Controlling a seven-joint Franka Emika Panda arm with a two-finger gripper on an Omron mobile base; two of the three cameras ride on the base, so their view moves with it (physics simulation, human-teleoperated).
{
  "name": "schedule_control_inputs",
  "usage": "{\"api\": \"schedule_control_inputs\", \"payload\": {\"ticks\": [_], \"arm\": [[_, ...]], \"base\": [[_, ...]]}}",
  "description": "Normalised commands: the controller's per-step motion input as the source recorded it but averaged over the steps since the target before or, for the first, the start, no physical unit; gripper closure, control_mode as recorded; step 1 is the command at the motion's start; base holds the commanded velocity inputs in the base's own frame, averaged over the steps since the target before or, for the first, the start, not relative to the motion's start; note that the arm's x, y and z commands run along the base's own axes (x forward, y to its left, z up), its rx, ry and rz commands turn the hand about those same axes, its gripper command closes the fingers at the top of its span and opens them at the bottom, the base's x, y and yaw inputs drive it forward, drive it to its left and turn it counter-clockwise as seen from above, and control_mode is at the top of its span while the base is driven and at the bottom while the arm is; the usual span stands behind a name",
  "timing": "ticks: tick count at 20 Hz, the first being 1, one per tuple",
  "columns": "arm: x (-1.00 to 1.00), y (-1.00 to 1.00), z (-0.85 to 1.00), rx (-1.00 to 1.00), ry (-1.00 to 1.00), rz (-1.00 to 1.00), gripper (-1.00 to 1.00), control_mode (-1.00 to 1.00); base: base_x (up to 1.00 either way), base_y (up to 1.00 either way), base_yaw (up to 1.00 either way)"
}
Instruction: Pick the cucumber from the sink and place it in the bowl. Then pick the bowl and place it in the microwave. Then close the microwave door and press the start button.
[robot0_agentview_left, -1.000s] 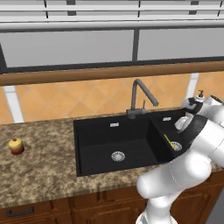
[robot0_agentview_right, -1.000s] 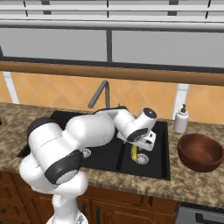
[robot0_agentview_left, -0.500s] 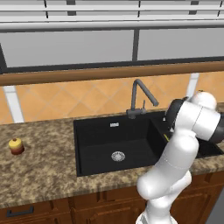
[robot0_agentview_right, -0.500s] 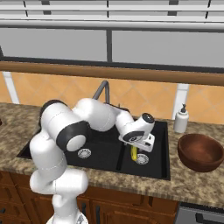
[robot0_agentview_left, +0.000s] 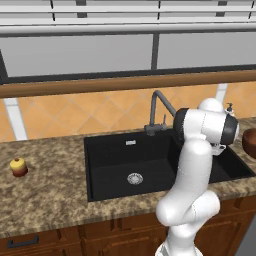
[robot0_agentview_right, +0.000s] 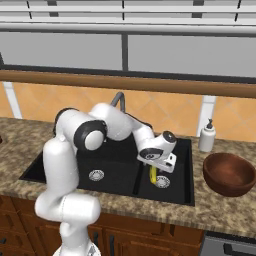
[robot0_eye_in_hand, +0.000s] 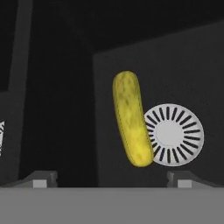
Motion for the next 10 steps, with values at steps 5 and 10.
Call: {"api": "schedule_control_inputs", "payload": {"ticks": [5, 10], "arm": [[0.28, 0.00, -0.35, 0.00, 0.00, -0.02, -1.00, -1.00], [0.26, 0.00, -0.40, 0.00, 0.00, -0.01, -1.00, -1.00]], "base": [[0.00, 0.00, 0.00], [0.00, 0.00, 0.00]]}}
